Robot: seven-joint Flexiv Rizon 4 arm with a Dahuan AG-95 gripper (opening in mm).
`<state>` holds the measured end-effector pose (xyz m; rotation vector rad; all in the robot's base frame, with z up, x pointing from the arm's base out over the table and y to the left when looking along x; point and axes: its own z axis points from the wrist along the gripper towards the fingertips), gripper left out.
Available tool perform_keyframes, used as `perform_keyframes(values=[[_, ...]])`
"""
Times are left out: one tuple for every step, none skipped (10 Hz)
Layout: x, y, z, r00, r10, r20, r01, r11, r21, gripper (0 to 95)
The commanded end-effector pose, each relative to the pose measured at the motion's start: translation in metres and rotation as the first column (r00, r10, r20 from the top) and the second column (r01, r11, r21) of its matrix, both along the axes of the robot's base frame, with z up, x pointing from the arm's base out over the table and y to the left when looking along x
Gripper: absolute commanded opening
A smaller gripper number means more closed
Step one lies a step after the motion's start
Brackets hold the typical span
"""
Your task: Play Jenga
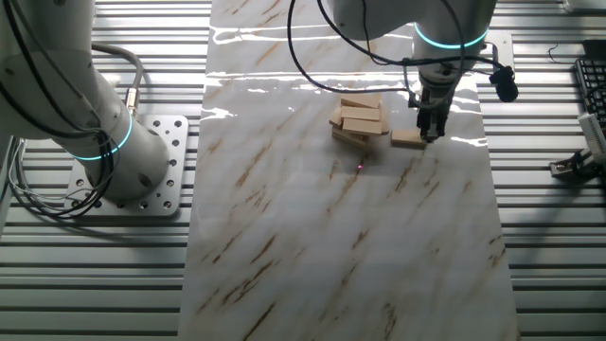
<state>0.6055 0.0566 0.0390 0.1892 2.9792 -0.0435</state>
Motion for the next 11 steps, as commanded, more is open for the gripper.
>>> perform_keyframes(values=[[0.0, 0.0, 0.002, 1.0, -0.003, -0.008, 0.003, 1.0, 0.003, 0.0], [-0.001, 0.001, 0.006, 1.0, -0.004, -0.024, 0.004, 1.0, 0.009, 0.0], [-0.002, 0.001, 0.011, 0.999, 0.004, -0.04, -0.004, 1.0, 0.009, 0.0], [-0.004, 0.002, 0.018, 0.998, 0.024, -0.062, -0.024, 1.0, 0.008, 0.0], [-0.005, 0.004, 0.026, 0.996, 0.052, -0.07, -0.051, 0.999, 0.009, 0.0], [-0.007, 0.006, 0.032, 0.994, 0.081, -0.07, -0.08, 0.997, 0.008, 0.0], [-0.01, 0.009, 0.04, 0.992, 0.102, -0.074, -0.101, 0.995, 0.008, 0.0], [-0.012, 0.011, 0.045, 0.991, 0.115, -0.076, -0.114, 0.993, 0.006, 0.0], [-0.012, 0.012, 0.047, 0.99, 0.117, -0.077, -0.117, 0.993, 0.005, 0.0], [-0.012, 0.012, 0.048, 0.989, 0.125, -0.076, -0.126, 0.992, 0.003, 0.0], [-0.012, 0.012, 0.048, 0.986, 0.147, -0.077, -0.147, 0.989, 0.002, 0.0]])
